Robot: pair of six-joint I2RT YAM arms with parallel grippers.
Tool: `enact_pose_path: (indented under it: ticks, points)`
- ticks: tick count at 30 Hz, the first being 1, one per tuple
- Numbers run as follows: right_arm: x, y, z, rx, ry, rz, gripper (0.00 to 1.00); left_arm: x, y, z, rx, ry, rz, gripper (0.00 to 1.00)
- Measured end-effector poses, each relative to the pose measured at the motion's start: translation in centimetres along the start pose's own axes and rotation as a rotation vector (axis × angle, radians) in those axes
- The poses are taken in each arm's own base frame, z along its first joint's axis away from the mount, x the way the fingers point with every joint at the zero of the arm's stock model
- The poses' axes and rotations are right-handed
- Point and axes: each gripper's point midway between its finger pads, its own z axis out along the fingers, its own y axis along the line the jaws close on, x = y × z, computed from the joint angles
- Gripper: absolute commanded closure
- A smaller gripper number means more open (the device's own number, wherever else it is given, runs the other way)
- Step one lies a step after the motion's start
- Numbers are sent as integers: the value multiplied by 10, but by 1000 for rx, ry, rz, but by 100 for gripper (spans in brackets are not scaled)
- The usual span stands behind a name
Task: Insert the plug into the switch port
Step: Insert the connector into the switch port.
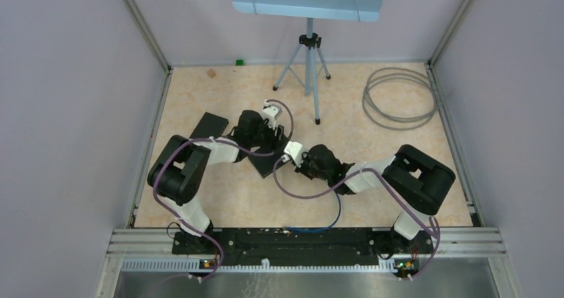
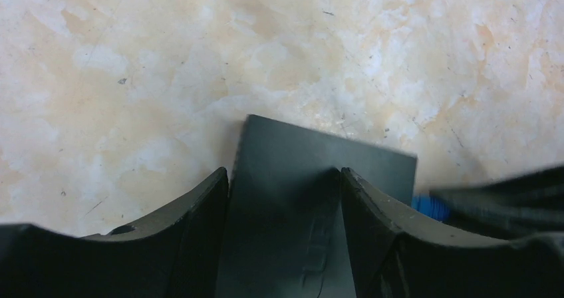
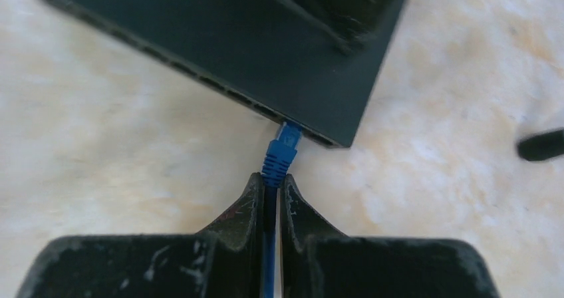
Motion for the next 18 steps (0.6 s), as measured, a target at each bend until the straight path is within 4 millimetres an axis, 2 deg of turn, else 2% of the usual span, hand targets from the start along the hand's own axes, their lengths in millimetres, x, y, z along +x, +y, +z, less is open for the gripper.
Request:
enact_pose_path:
  ticks: [4, 8, 13, 18]
  points:
    - [-9, 40, -6, -84, -35, -2, 100, 1, -8, 1, 36, 3, 23, 37]
    - [-15, 66, -10, -156, -70, 8, 100, 3, -31, 4, 103, 13, 46, 28]
    - [-13, 69, -12, -160, -90, 51, 100, 3, -43, 4, 140, 12, 41, 16]
    - [-9, 67, -15, -160, -96, 96, 100, 3, -44, -10, 132, 14, 8, 2]
